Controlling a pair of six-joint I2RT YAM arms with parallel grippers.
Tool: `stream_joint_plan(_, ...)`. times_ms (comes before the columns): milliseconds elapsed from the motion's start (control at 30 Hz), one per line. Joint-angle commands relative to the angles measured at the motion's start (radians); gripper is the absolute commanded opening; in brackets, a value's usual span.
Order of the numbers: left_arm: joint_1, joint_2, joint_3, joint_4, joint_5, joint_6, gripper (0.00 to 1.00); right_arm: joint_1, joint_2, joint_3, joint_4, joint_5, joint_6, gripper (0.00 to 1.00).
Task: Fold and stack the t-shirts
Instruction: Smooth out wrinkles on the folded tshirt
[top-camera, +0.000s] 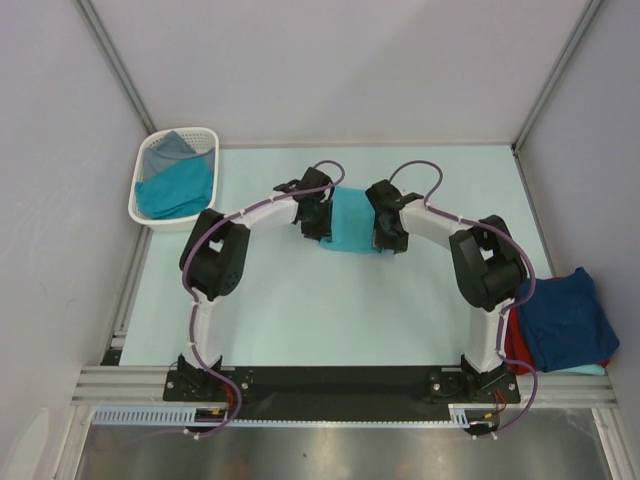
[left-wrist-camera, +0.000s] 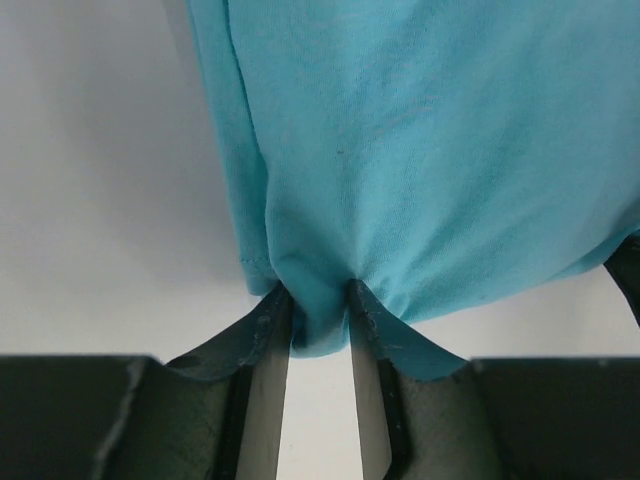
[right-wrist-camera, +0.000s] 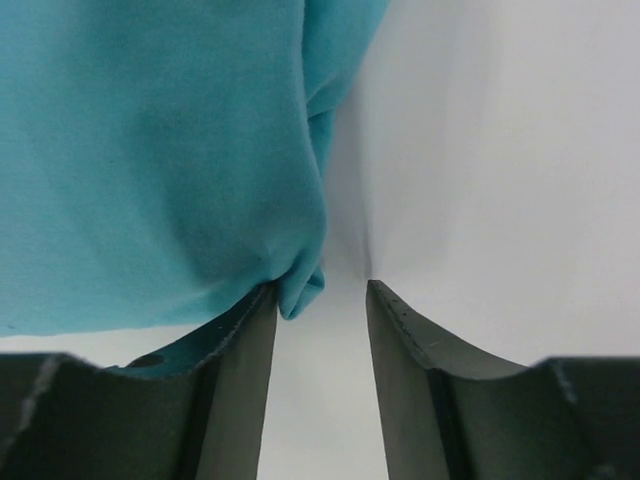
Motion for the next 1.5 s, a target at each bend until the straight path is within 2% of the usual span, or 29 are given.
stream_joint_plan(0, -0.004, -0.008, 0.037, -0.012, -0.002, -0.001, 0.27, -0.006, 0.028, 0.025, 0.012, -0.009, -0.001, 0.42)
stream_joint_plan(67, -0.004, -0.019, 0.017, -0.012, -0.010, -0.001, 0.24, -0.005, 0.025, 0.014, 0.012, -0.010, 0.002, 0.31)
stream_joint_plan(400, -0.023, -0.072, -0.078, -0.007, -0.004, -0.014, 0.11, 0.007, -0.013, -0.064, 0.009, -0.021, 0.042, 0.00)
stream_joint_plan(600, -0.093, -0.158, -0.187, -0.024, 0.001, -0.031, 0.09, 0.056, -0.119, -0.166, -0.017, -0.029, 0.087, 0.00)
stream_joint_plan(1133, -0.233, -0.460, -0.457, -0.143, -0.020, -0.034, 0.08, 0.331, -0.340, -0.363, -0.198, -0.041, 0.275, 0.00)
stream_joint_plan(1300, -0.280, -0.497, -0.514, -0.165, -0.022, -0.044, 0.08, 0.377, -0.372, -0.398, -0.218, -0.050, 0.308, 0.00)
stream_joint_plan(1467, -0.294, -0.462, -0.528, -0.150, -0.024, -0.034, 0.09, 0.383, -0.355, -0.392, -0.205, -0.032, 0.305, 0.00)
